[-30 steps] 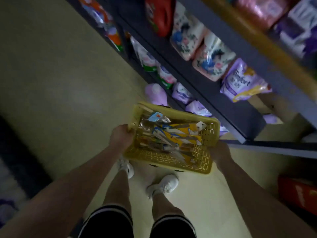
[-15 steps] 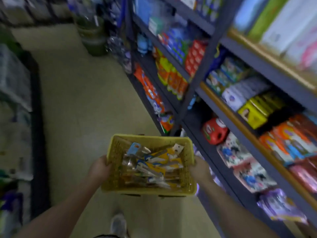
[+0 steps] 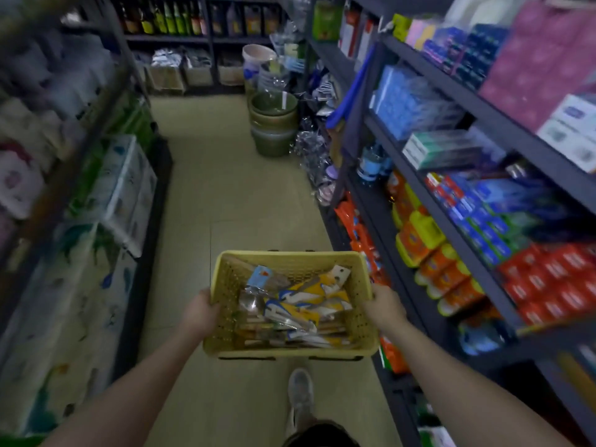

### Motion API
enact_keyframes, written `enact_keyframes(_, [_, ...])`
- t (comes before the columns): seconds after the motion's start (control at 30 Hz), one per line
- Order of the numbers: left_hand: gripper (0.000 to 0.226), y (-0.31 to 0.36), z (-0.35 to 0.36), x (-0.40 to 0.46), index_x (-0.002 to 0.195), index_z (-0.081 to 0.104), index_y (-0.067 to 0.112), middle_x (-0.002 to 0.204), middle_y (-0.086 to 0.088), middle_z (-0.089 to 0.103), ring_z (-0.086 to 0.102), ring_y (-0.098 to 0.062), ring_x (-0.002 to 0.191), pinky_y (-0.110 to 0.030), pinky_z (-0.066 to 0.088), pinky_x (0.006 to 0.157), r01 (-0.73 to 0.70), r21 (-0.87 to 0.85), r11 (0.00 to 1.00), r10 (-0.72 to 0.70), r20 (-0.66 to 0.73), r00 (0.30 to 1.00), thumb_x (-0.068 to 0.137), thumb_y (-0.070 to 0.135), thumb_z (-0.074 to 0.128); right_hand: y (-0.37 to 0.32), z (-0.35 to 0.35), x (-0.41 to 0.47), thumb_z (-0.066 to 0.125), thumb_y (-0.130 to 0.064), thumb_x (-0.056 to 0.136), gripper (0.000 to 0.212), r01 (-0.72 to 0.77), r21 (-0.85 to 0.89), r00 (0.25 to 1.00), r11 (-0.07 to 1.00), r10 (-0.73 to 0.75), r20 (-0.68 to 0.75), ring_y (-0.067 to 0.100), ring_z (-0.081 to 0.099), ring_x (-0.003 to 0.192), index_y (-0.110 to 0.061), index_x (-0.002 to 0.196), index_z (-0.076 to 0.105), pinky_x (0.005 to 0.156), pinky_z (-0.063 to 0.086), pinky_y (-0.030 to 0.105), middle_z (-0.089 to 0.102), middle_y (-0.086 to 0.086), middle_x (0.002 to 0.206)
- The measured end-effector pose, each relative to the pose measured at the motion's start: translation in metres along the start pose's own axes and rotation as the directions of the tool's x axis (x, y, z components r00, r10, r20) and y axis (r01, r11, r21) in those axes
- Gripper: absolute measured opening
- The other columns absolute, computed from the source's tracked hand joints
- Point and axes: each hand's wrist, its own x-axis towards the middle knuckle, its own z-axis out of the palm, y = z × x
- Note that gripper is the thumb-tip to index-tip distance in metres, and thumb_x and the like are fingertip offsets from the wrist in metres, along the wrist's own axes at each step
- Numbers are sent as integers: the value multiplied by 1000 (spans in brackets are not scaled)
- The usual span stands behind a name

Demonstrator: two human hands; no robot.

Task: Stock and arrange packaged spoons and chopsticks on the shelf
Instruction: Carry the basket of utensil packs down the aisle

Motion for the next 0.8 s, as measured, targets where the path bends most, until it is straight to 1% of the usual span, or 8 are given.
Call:
enact_keyframes(0.1, [24, 43, -17, 65, 109, 58, -4, 93, -19, 62, 56, -26, 78, -29, 41, 61, 55, -20, 998, -56, -36, 998, 86, 3, 51, -54, -19, 84, 57, -26, 84, 25, 26, -43, 998, 999, -24, 53, 20, 50, 59, -18, 61, 52, 49, 31, 27, 53, 0, 61])
enact_keyframes(0.17, [26, 69, -31, 110, 110, 57, -4, 95, -19, 62, 56, -26, 80, -29, 42, 65, 84, -27, 996, -86, -65, 994, 87, 5, 51, -93, -29, 139, 54, -18, 84, 19, 28, -75, 998, 997, -24, 62, 22, 53, 62, -15, 65, 55, 49, 32, 27, 54, 1, 63])
enact_keyframes(0.23, [26, 89, -46, 156, 110, 58, -2, 95, -17, 63, 60, -28, 84, -29, 44, 68, 106, -42, 994, -109, -85, 990, 87, 7, 52, -130, -33, 192, 55, -15, 84, 24, 51, -86, 997, 995, -46, 62, 20, 51, 59, -18, 60, 51, 49, 33, 27, 52, -1, 60])
enact_keyframes(0.37, [23, 117, -84, 261, 106, 61, 0, 97, -19, 66, 63, -32, 89, -32, 47, 71, 109, -71, 992, -117, -120, 986, 86, 9, 53, -199, -20, 291, 59, -21, 82, 15, 96, -68, 992, 993, -89, 94, 26, 62, 74, -16, 67, 60, 61, 46, 31, 64, 5, 72])
enact_keyframes(0.47, [23, 130, -116, 345, 102, 63, -2, 96, -20, 67, 64, -32, 86, -36, 52, 75, 101, -76, 992, -110, -127, 986, 84, 8, 54, -249, -5, 360, 62, -26, 81, 16, 141, -73, 985, 987, -132, 114, 24, 62, 76, -12, 76, 67, 63, 46, 31, 65, 5, 77])
enact_keyframes(0.6, [26, 152, -166, 459, 108, 61, 0, 102, -21, 67, 65, -34, 92, -44, 54, 83, 124, -105, 987, -132, -76, 988, 85, 9, 54, -324, 14, 446, 62, -20, 82, 21, 113, -36, 985, 993, -107, 139, 22, 60, 73, -18, 62, 58, 60, 43, 29, 60, 0, 67])
enact_keyframes(0.73, [26, 184, -210, 564, 111, 59, 4, 100, -17, 67, 65, -29, 88, -38, 55, 72, 121, -156, 980, -128, -36, 991, 86, 10, 54, -397, 25, 537, 64, -22, 80, 14, 79, 10, 989, 997, -79, 127, 24, 64, 76, -17, 67, 63, 70, 53, 37, 68, 5, 76])
enact_keyframes(0.8, [27, 203, -226, 614, 113, 59, 4, 101, -17, 67, 65, -29, 90, -38, 54, 74, 117, -163, 980, -125, -38, 991, 87, 10, 53, -425, 30, 580, 66, -25, 76, 13, 75, 40, 990, 996, -79, 114, 23, 65, 75, -14, 72, 68, 70, 55, 39, 70, 7, 78])
